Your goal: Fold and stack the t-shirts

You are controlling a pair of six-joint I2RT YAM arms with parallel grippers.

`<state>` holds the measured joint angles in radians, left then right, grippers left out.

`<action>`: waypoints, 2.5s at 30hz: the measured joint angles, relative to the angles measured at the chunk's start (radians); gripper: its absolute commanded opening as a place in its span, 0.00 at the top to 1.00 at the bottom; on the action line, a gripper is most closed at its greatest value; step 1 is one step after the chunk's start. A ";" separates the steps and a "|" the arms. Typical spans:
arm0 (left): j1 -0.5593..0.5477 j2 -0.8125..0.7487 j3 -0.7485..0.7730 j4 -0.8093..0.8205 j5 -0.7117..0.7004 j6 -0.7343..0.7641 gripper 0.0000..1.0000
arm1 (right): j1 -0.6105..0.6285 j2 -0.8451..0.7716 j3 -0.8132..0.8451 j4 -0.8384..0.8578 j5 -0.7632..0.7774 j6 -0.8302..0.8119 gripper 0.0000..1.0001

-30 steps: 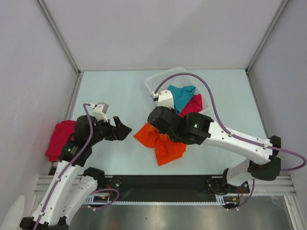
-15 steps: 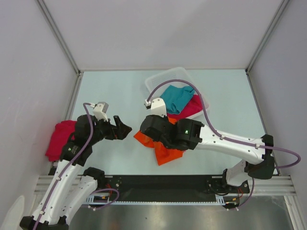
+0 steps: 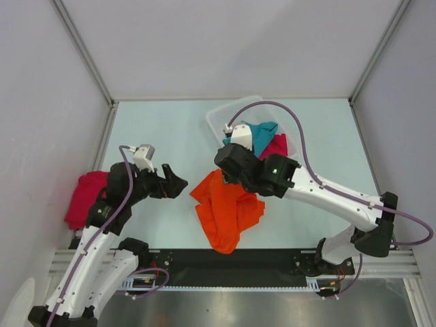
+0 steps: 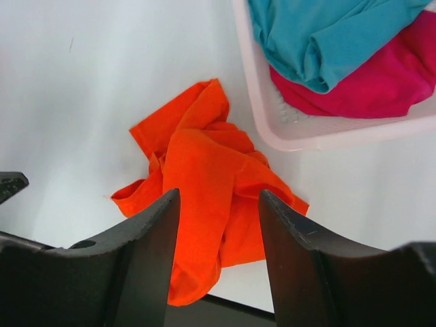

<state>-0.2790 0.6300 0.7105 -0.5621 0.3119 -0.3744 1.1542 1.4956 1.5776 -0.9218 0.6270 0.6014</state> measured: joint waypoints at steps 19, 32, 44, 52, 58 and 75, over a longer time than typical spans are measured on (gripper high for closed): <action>0.000 0.416 0.054 0.216 0.003 -0.149 0.01 | -0.025 -0.459 -0.426 -0.059 -0.041 0.341 0.46; -0.002 0.498 0.156 0.195 -0.012 -0.114 0.00 | -0.157 -0.434 -0.399 -0.052 -0.066 0.284 0.43; -0.002 0.448 0.254 0.130 0.043 -0.032 0.00 | -0.348 -0.256 -0.456 0.154 -0.206 0.122 0.42; -0.026 0.674 0.369 0.176 0.058 -0.031 0.01 | -0.350 -0.320 -0.500 0.191 -0.236 0.123 0.42; -0.100 0.833 0.389 0.285 0.045 -0.082 0.01 | -0.350 -0.371 -0.513 0.180 -0.243 0.131 0.42; -0.298 1.179 0.431 0.630 0.033 -0.237 0.07 | -0.299 -0.428 -0.490 0.064 -0.238 0.163 0.43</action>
<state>-0.5766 1.8088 1.1412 0.0681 0.3447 -0.6113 0.8555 1.0672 1.0878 -0.8581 0.3889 0.7643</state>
